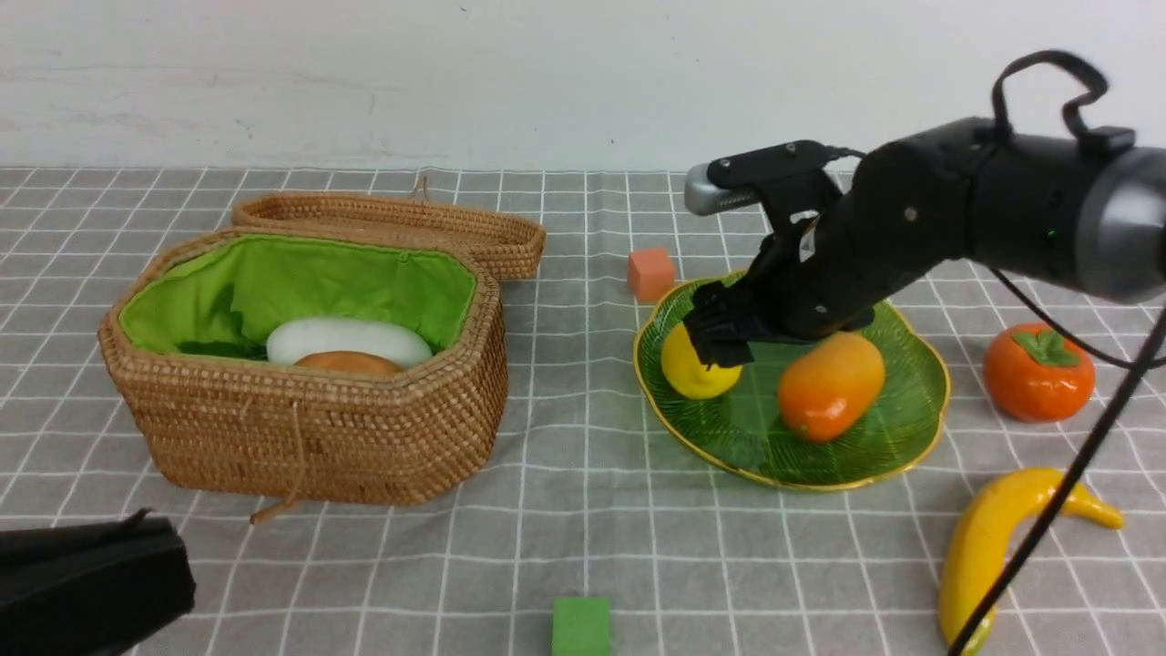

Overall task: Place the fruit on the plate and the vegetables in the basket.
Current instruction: Use the right arm to grab a lemon and put it into the right plate, then use the right arm to grab a banana and put it into the right plate, then grab a tomato with your right arm and place it on the plate on the right.

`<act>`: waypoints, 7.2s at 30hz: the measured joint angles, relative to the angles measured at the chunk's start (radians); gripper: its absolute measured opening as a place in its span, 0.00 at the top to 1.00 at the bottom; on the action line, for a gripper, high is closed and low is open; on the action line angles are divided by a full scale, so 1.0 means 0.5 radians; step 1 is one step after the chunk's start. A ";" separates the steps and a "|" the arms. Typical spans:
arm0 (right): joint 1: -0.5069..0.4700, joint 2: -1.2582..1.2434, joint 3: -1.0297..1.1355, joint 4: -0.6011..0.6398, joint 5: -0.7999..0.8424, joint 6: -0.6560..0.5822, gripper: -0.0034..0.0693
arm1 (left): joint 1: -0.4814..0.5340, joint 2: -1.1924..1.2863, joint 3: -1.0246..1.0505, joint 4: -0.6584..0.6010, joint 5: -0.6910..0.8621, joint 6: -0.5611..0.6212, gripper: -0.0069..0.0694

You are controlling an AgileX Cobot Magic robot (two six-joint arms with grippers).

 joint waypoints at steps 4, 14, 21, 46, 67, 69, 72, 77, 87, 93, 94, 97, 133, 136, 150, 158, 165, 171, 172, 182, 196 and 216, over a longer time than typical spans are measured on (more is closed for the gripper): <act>-0.026 -0.297 0.035 -0.100 0.486 0.141 0.29 | 0.000 0.000 0.000 -0.006 0.003 0.002 0.89; -0.252 -0.707 0.874 -0.098 0.520 0.846 0.38 | 0.000 0.000 0.000 -0.006 0.053 0.005 0.89; -0.365 -0.466 0.990 -0.081 0.152 0.925 0.23 | 0.000 0.000 0.000 -0.006 0.086 0.005 0.89; -0.419 -0.261 0.985 -0.098 0.202 0.719 0.53 | 0.000 0.000 0.000 -0.002 0.101 0.005 0.88; -0.075 0.015 0.075 0.308 0.513 -2.182 0.53 | 0.000 0.000 0.000 0.046 0.099 0.005 0.87; -0.079 0.095 0.006 0.282 0.531 -2.120 0.53 | 0.000 0.000 0.000 0.046 0.099 0.005 0.87; -0.079 0.200 -0.086 0.207 0.564 -2.024 0.53 | 0.000 0.000 0.000 0.048 0.099 0.005 0.87; -0.079 0.270 -0.119 0.163 0.572 -1.994 0.53 | 0.000 0.000 0.000 0.050 0.099 0.005 0.87; -0.079 0.275 -0.123 0.076 0.522 -1.851 0.47 | 0.000 0.000 0.000 0.052 0.099 0.005 0.88; -0.079 0.286 -0.125 -0.065 0.511 -1.727 0.26 | 0.000 0.000 0.000 0.052 0.099 0.005 0.88; -0.079 0.286 -0.125 -0.100 0.511 -1.687 0.24 | 0.000 0.000 0.000 0.052 0.099 0.005 0.88; -0.079 0.282 -0.125 -0.158 0.509 -1.576 0.22 | 0.000 0.000 0.000 0.052 0.099 0.005 0.88; -1.575 0.491 -0.164 1.332 -0.019 -0.883 0.11 | 0.000 0.000 0.000 0.054 -0.035 0.153 0.88; -1.575 0.498 -0.168 1.374 -0.041 -0.916 0.11 | 0.000 0.000 0.000 0.054 -0.035 0.153 0.88; -1.449 0.675 -0.188 1.433 0.032 -0.970 0.14 | 0.000 0.000 0.000 0.054 -0.096 0.153 0.88; -1.386 0.688 -0.212 1.423 0.073 -0.979 0.14 | 0.000 0.000 0.000 0.054 -0.096 0.153 0.88; -1.378 0.694 -0.350 1.242 0.189 -0.930 0.14 | 0.000 0.000 0.000 0.092 -0.109 0.153 0.88; -1.378 0.589 -0.508 0.840 0.465 -0.662 0.14 | 0.000 0.000 0.000 0.114 -0.110 0.153 0.88; -1.378 0.544 -0.517 0.803 0.516 -0.627 0.14 | 0.000 0.000 0.000 0.116 -0.110 0.153 0.88; -1.378 0.170 -0.158 0.674 0.706 -0.421 0.14 | 0.000 0.000 0.000 0.132 -0.110 0.155 0.88; -1.381 0.265 0.071 0.822 0.371 -0.393 0.14 | 0.000 0.000 0.000 0.144 -0.080 0.155 0.88; -1.528 0.086 0.108 0.775 0.361 -0.405 0.14 | 0.000 0.000 0.000 0.164 -0.080 0.157 0.87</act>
